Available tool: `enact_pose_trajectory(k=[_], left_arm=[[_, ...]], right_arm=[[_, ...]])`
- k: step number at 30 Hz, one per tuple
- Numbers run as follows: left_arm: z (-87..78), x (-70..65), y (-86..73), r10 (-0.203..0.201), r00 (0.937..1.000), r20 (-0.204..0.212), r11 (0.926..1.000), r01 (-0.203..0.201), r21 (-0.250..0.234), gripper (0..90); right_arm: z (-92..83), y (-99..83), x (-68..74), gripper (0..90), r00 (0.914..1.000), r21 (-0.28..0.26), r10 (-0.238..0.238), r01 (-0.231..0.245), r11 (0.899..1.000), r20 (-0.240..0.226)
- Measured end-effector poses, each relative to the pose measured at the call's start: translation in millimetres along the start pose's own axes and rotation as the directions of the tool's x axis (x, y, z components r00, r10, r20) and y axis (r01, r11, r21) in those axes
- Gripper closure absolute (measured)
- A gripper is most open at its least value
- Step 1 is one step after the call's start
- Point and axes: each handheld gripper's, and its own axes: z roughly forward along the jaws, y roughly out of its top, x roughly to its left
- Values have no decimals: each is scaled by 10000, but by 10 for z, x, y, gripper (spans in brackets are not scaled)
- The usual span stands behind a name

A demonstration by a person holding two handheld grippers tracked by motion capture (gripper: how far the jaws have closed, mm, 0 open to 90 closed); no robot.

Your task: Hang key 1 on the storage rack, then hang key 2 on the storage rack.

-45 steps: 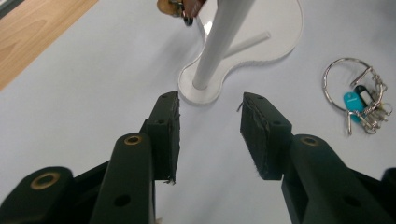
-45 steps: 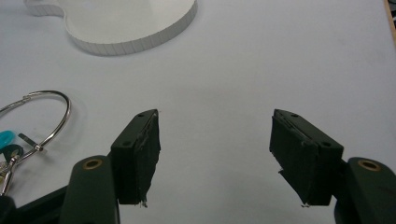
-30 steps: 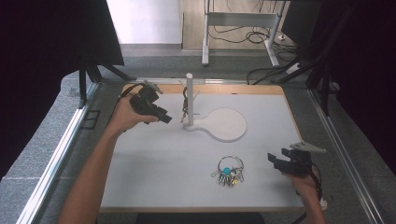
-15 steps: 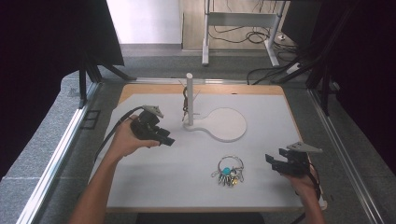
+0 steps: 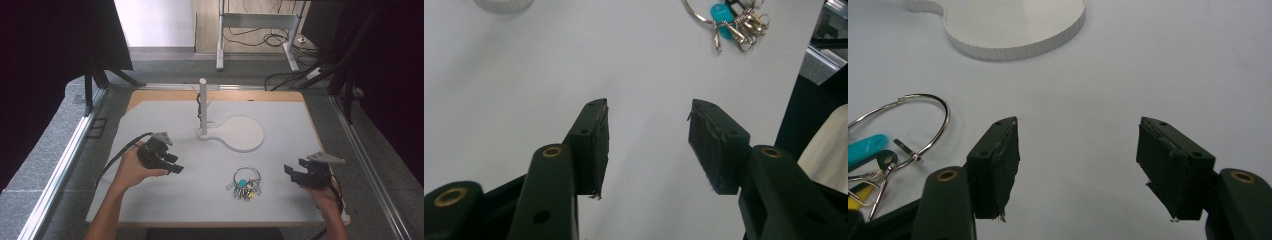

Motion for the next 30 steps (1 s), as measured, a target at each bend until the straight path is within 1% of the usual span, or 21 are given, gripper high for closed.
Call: enact_pose_trajectory(k=[2,5,8,9,11,12,14,15,16,18,21,23,24,25,26,29,30], left_arm=[[12,-1,-34,-69,10000,-47,9999,69,-90,492],[47,-3,-73,-98,9998,-172,9999,99,20,439],[71,13,-117,-175,9998,-51,9998,175,-22,422],[83,13,-132,-220,9997,-68,9998,220,-37,414],[104,12,-152,-193,9998,-12,9998,193,-60,404],[118,5,-160,-98,9999,-63,10000,98,-9,399],[134,-4,-169,-63,9999,-157,10000,62,-56,392],[138,-10,-174,-80,9998,-192,9999,77,-139,391],[139,-12,-179,-111,9997,-223,9997,106,-216,391],[150,3,-201,-187,9998,-117,9995,184,-259,386],[181,34,-227,-149,9997,-169,9999,149,6,374],[206,43,-251,-280,9996,-79,9996,280,7,375],[221,38,-255,-217,9997,-130,9997,218,110,375],[229,35,-255,-206,9997,-156,9997,207,127,376],[233,34,-253,-217,9996,-159,9997,219,109,376],[233,30,-255,-227,9995,-214,9997,229,61,378],[229,25,-260,-213,9995,-243,9998,215,48,378]], right_arm=[[-4,7,0,336,10000,-46,13,-13,10000,-6],[-22,29,-24,334,10000,-137,-30,30,9999,63],[-63,65,-36,339,10000,-182,-45,46,9998,44],[-76,80,-34,339,10000,-164,-63,64,9998,46],[-94,117,-22,340,9999,-179,-152,153,9997,27],[-98,141,-16,347,9998,-91,-190,191,9998,59],[-102,207,9,364,9988,252,-475,472,9986,107],[-106,247,28,376,9982,350,-595,593,9976,38],[-109,291,44,389,9977,422,-650,657,9970,-164],[-99,394,92,404,9950,721,-780,824,9940,-621],[-57,508,164,432,9868,1190,-1097,1238,9851,-1188],[-17,577,222,456,9800,1581,-1292,1531,9755,-1514],[8,604,247,467,9758,1773,-1359,1662,9700,-1710],[42,634,282,481,9720,2009,-1323,1713,9645,-1940],[64,649,301,491,9699,2157,-1298,1744,9608,-2060],[165,703,362,525,9595,2777,-1237,1945,9408,-2531],[197,721,386,537,9567,2997,-1248,2039,9320,-2631]])
